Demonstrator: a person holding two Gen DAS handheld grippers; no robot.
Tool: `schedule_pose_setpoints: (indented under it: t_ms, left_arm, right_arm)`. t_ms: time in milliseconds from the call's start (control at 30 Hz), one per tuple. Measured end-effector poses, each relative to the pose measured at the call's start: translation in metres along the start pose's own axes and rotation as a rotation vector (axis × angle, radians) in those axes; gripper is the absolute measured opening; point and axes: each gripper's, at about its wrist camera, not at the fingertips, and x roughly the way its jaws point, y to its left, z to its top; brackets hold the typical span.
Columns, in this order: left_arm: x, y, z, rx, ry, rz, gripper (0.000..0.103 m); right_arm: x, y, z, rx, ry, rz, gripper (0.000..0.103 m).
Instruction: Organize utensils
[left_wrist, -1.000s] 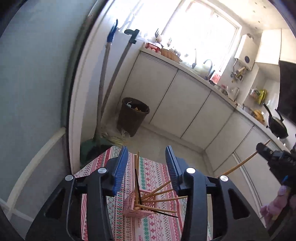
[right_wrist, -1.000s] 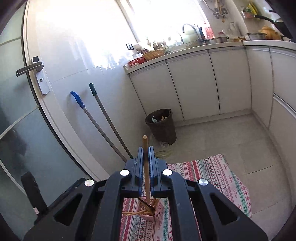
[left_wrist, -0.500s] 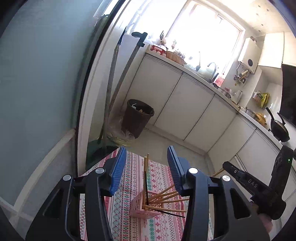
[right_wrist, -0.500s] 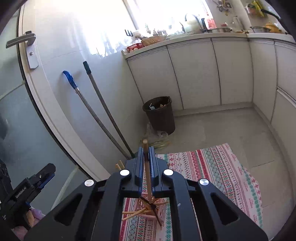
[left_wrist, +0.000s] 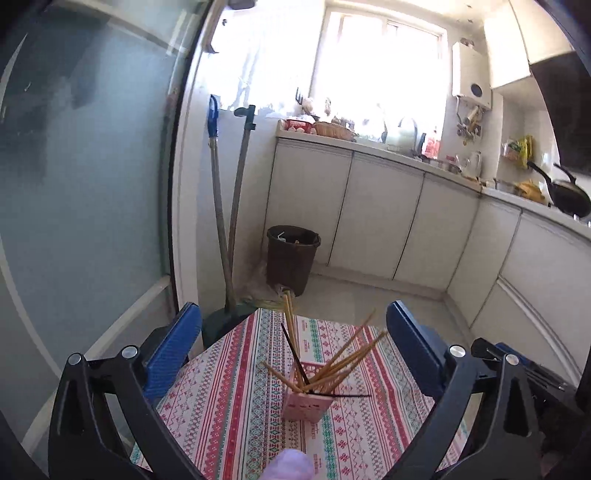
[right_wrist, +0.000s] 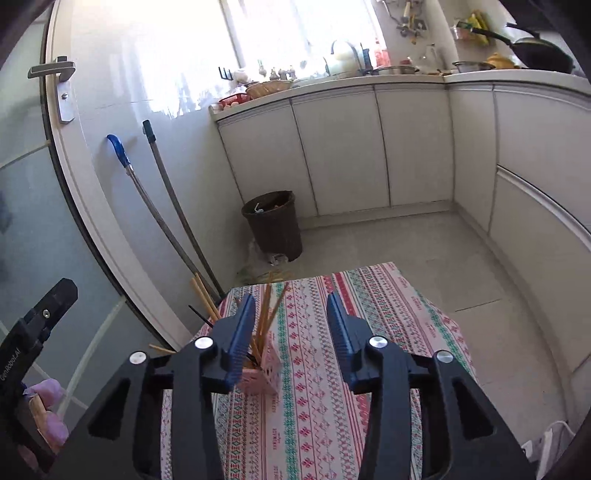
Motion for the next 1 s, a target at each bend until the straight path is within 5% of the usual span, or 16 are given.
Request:
schedule_pose_setpoints:
  t_ms: [100, 233, 333, 467, 1000]
  left_arm:
    - [-0.013, -0.024, -0.017, 0.101, -0.005, 0.042, 0.096]
    - [-0.03, -0.037, -0.037, 0.097, -0.066, 0.053, 0.096]
    - [-0.025, -0.045, -0.044, 0.115, 0.015, -0.008, 0.096]
    - [-0.02, -0.051, -0.047, 0.113, 0.023, -0.011, 0.096]
    - [-0.001, -0.053, -0.061, 0.143, 0.075, -0.009, 0.096]
  right_arm:
    - [-0.015, -0.013, -0.019, 0.004, 0.01, -0.023, 0.054]
    - [-0.035, -0.03, -0.038, 0.017, -0.004, -0.061, 0.083]
    - [-0.044, -0.043, -0.044, 0.038, -0.037, -0.089, 0.097]
    - [-0.043, -0.049, -0.048, 0.02, -0.05, -0.149, 0.097]
    - [-0.031, -0.057, -0.055, 0.029, -0.015, -0.146, 0.097]
